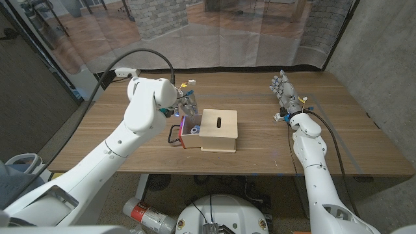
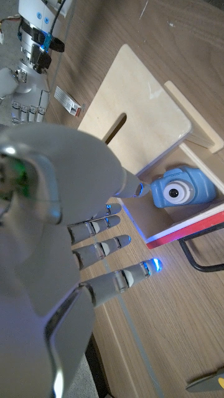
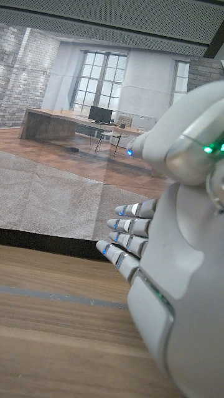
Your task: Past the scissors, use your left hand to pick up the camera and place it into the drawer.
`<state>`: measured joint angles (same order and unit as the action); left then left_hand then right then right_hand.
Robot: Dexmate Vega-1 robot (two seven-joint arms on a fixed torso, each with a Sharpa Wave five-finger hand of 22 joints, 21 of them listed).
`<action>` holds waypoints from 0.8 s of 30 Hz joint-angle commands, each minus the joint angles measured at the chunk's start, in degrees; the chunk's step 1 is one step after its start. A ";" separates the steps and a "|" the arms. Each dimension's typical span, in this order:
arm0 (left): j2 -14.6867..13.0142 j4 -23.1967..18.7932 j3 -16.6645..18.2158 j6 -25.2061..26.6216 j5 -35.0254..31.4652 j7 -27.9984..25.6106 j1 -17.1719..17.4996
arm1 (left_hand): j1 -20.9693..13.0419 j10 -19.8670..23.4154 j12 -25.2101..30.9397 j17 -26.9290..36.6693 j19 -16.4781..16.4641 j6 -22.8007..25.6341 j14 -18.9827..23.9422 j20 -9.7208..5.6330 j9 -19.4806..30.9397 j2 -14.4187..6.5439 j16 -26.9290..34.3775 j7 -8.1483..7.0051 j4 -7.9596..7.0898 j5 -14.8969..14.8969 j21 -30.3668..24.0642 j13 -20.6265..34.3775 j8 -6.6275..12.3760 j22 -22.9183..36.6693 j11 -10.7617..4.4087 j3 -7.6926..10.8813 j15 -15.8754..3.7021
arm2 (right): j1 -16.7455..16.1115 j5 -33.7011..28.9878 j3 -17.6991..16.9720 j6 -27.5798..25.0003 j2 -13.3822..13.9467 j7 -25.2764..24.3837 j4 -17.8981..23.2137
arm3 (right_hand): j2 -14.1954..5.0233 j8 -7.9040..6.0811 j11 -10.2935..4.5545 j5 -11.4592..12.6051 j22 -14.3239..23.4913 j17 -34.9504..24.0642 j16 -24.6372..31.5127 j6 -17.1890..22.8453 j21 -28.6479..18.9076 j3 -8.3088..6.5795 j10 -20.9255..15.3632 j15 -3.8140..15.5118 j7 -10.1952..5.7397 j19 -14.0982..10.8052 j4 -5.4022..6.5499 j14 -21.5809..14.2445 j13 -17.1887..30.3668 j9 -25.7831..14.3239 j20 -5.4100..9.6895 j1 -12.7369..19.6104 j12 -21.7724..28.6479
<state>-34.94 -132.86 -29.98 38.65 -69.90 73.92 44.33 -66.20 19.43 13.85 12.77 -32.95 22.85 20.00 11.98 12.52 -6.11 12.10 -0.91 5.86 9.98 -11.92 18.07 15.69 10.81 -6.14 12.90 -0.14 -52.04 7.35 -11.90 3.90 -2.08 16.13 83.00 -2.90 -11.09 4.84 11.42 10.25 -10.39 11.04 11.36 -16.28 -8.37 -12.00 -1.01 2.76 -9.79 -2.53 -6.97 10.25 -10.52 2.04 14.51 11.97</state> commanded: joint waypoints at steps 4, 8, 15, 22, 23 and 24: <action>1.18 -0.26 1.32 -0.08 -1.03 -1.93 0.78 | -0.13 0.72 0.21 0.03 -0.97 0.56 0.84 0.19 0.19 -0.91 0.31 0.04 -0.02 0.39 -0.71 0.06 0.19 0.27 -0.11 0.66 0.17 | 0.05 0.15 -0.37 -0.10 0.15 0.06 -0.24 | -0.47 -0.16 -0.04 -0.13 0.20 -0.19 -0.16 0.55 0.35 -0.26 -0.20 0.10 0.02 -0.41 -0.40 -0.58 0.34 -0.29 0.63 0.08 0.18; 1.35 -0.82 1.64 -0.14 -1.29 -2.34 1.05 | -0.12 0.65 0.12 0.01 -1.03 0.62 0.96 0.21 0.20 -0.99 0.32 0.12 -0.03 0.39 -0.75 0.01 0.17 0.27 -0.06 0.71 0.17 | 0.03 0.20 -0.40 -0.09 0.13 0.07 -0.17 | -0.49 -0.17 -0.08 -0.13 0.21 -0.19 -0.17 0.58 0.42 -0.26 -0.19 0.06 -0.04 -0.44 -0.41 -0.57 0.34 -0.29 0.61 0.07 0.17; 1.66 -1.97 3.24 0.55 -1.15 -3.91 2.48 | -0.02 0.69 0.06 -0.03 -1.06 0.65 0.99 0.25 0.21 -1.04 0.28 0.00 -0.06 0.36 -0.78 -0.05 0.11 0.27 -0.03 0.74 0.14 | -0.12 0.21 -0.40 -0.13 0.17 0.16 0.05 | -0.50 -0.16 -0.11 -0.13 0.21 -0.19 -0.13 0.57 0.51 -0.25 -0.23 0.04 -0.05 -0.47 -0.44 -0.71 0.34 -0.29 0.56 0.06 0.18; 1.63 -2.41 3.57 0.62 -1.35 -3.74 2.49 | 0.26 0.78 0.00 -0.07 -1.18 0.69 1.29 0.26 0.22 -1.07 0.33 -0.03 -0.20 0.32 -0.86 -0.11 0.04 0.27 0.03 0.69 0.04 | -0.19 0.19 -0.33 -0.28 0.15 0.17 0.34 | -0.52 -0.14 -0.01 -0.14 0.22 -0.18 -0.13 0.56 0.63 -0.25 -0.25 0.02 -0.07 -0.51 -0.48 -0.75 0.34 -0.29 0.54 0.05 0.18; 1.66 -2.43 3.61 0.61 -1.30 -3.74 2.50 | 0.28 0.80 -0.01 -0.07 -1.20 0.66 1.32 0.25 0.22 -1.07 0.34 0.03 -0.21 0.32 -0.87 -0.12 0.02 0.27 0.07 0.69 0.02 | -0.20 0.17 -0.31 -0.32 0.14 0.14 0.39 | -0.52 -0.15 0.04 -0.14 0.22 -0.18 -0.15 0.58 0.65 -0.25 -0.26 0.01 -0.05 -0.54 -0.49 -0.71 0.34 -0.29 0.55 0.05 0.18; 1.66 -2.42 3.61 0.58 -1.29 -3.63 2.46 | 0.31 0.85 0.00 -0.08 -1.19 0.70 1.31 0.25 0.22 -1.08 0.32 -0.02 -0.21 0.31 -0.87 -0.13 0.02 0.27 0.05 0.69 0.07 | -0.20 0.19 -0.30 -0.34 0.13 0.17 0.41 | -0.53 -0.15 0.04 -0.14 0.22 -0.18 -0.15 0.59 0.66 -0.25 -0.25 -0.01 -0.04 -0.55 -0.49 -0.72 0.34 -0.29 0.56 0.05 0.17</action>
<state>-33.49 -134.56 -27.18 38.88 -71.04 70.57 46.40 -65.84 19.74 13.85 12.49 -33.78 22.94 20.88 12.39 12.67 -6.74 12.10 -0.82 5.76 9.98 -12.53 17.80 15.69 10.79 -6.25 13.28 -0.05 -52.06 7.53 -12.26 3.84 -1.94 16.26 82.92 -2.90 -11.09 4.83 11.42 10.25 -10.40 11.04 11.36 -15.84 -8.63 -11.99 -1.01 2.76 -9.78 -2.77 -6.97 10.25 -10.53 2.04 14.50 11.97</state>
